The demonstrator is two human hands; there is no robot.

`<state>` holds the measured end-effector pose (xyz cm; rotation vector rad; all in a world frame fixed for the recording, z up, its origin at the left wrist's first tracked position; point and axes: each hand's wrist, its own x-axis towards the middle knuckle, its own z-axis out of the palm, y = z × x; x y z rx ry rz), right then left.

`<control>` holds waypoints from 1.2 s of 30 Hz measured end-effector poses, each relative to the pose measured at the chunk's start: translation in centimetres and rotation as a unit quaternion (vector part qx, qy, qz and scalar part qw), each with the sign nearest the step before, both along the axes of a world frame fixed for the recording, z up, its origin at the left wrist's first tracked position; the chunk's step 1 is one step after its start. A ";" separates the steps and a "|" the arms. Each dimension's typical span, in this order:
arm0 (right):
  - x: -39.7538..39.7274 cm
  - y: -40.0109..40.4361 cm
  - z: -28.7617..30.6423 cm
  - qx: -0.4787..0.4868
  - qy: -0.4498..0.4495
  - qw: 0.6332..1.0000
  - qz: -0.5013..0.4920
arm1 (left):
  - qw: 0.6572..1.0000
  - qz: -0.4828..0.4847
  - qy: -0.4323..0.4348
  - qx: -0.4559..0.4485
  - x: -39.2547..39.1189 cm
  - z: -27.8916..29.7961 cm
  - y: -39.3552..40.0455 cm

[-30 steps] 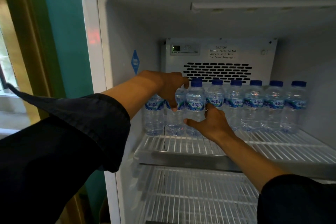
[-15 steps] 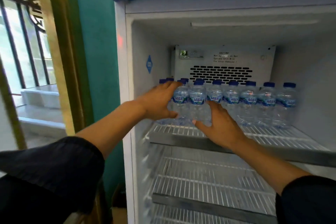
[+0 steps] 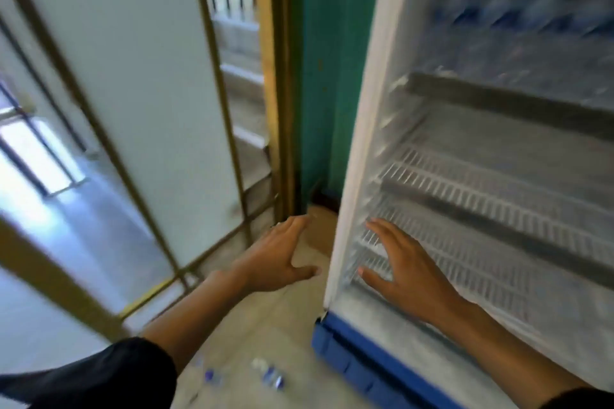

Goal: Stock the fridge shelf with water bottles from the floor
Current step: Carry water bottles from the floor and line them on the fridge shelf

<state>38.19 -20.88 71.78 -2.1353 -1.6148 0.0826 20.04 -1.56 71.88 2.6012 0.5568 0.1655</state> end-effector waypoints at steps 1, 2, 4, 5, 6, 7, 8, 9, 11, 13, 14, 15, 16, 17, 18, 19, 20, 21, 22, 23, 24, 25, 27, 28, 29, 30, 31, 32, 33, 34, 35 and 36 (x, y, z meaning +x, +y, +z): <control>-1.9 0.3 -2.0 -0.022 0.016 0.999 0.017 | 0.999 0.026 0.019 -0.020 -3.0 -2.1 -0.2; -3.7 0.6 -4.0 -0.043 0.034 0.998 0.034 | 0.997 0.052 0.032 -0.042 -5.9 -3.9 -0.6; -7.2 1.4 -7.7 -0.083 0.064 0.992 0.064 | 0.989 0.110 0.049 -0.083 -11.8 -7.3 -1.3; -8.8 1.7 -9.5 -0.105 0.076 0.989 0.076 | 0.983 0.140 0.055 -0.102 -14.6 -8.9 -1.7; -10.4 2.1 -11.3 -0.129 0.086 0.984 0.090 | 0.976 0.170 0.062 -0.121 -17.5 -10.5 -2.2; -12.0 2.4 -13.1 -0.153 0.095 0.978 0.104 | 0.968 0.198 0.072 -0.139 -20.3 -12.1 -2.7; -13.4 2.9 -14.8 -0.177 0.100 0.972 0.121 | 0.958 0.226 0.083 -0.158 -23.0 -13.8 -3.3; -14.8 3.4 -16.5 -0.194 0.104 0.966 0.136 | 0.947 0.253 0.092 -0.177 -25.5 -15.4 -3.8; -17.4 4.7 -20.1 -0.215 0.124 0.957 0.147 | 0.921 0.309 0.100 -0.217 -30.1 -19.0 -4.9; -19.8 6.4 -24.1 -0.235 0.142 0.952 0.138 | 0.900 0.347 0.106 -0.241 -33.7 -23.4 -5.2; -20.9 7.0 -26.3 -0.256 0.140 0.947 0.138 | 0.890 0.362 0.119 -0.249 -35.2 -26.0 -5.4; -22.1 7.7 -28.8 -0.273 0.145 0.942 0.131 | 0.879 0.378 0.129 -0.259 -36.5 -28.6 -5.4; -23.1 8.5 -31.6 -0.280 0.153 0.940 0.120 | 0.870 0.396 0.125 -0.265 -37.5 -31.4 -5.2; -24.1 9.3 -34.6 -0.284 0.156 0.939 0.116 | 0.862 0.417 0.116 -0.263 -38.4 -34.4 -4.7; -25.0 10.1 -37.6 -0.293 0.159 0.936 0.114 | 0.851 0.440 0.111 -0.265 -39.2 -37.7 -4.3; -25.8 10.9 -40.7 -0.307 0.160 0.932 0.110 | 0.837 0.463 0.108 -0.272 -39.8 -41.1 -3.7; -26.6 11.7 -43.6 -0.320 0.163 0.928 0.102 | 0.823 0.483 0.105 -0.282 -40.3 -44.4 -3.2; -27.4 12.5 -46.8 -0.326 0.167 0.926 0.093 | 0.811 0.501 0.101 -0.285 -40.8 -47.7 -2.7; -28.1 13.3 -49.9 -0.328 0.172 0.925 0.088 | 0.800 0.519 0.097 -0.286 -41.2 -51.0 -2.1; -28.7 14.1 -53.0 -0.331 0.177 0.923 0.084 | 0.788 0.535 0.092 -0.289 -41.6 -54.2 -1.6; -29.3 14.9 -56.0 -0.333 0.184 0.922 0.076 | 0.780 0.546 0.084 -0.293 -41.8 -57.4 -1.1; -29.8 15.7 -59.0 -0.331 0.191 0.922 0.066 | 0.772 0.558 0.074 -0.296 -42.0 -60.4 -0.5; -30.6 17.5 -64.9 -0.322 0.201 0.924 0.051 | 0.746 0.594 0.056 -0.295 -42.5 -65.8 0.5; -30.9 18.5 -67.7 -0.318 0.202 0.925 0.043 | 0.733 0.612 0.045 -0.294 -42.6 -68.2 1.1; -31.2 19.6 -70.2 -0.312 0.203 0.927 0.035 | 0.723 0.627 0.035 -0.290 -42.6 -70.4 1.6; -31.4 20.7 -72.6 -0.304 0.207 0.929 0.027 | 0.715 0.636 0.030 -0.287 -42.5 -72.4 2.2; -31.5 21.9 -74.8 -0.295 0.214 0.931 0.020 | 0.708 0.643 0.029 -0.290 -42.4 -74.2 2.7; -31.6 23.0 -76.7 -0.283 0.225 0.932 0.013 | 0.700 0.650 0.031 -0.295 -42.3 -75.8 3.1; -31.7 24.1 -78.4 -0.267 0.239 0.933 0.007 | 0.692 0.657 0.032 -0.296 -42.1 -77.2 3.5; -31.8 25.2 -79.8 -0.246 0.257 0.935 0.000 | 0.687 0.666 0.033 -0.290 -41.9 -78.4 4.0; -31.9 26.1 -81.1 -0.223 0.275 0.935 -0.007 | 0.681 0.675 0.035 -0.280 -41.6 -79.4 4.4; -32.2 27.1 -82.2 -0.198 0.294 0.935 -0.017 | 0.675 0.685 0.036 -0.271 -41.4 -80.2 4.9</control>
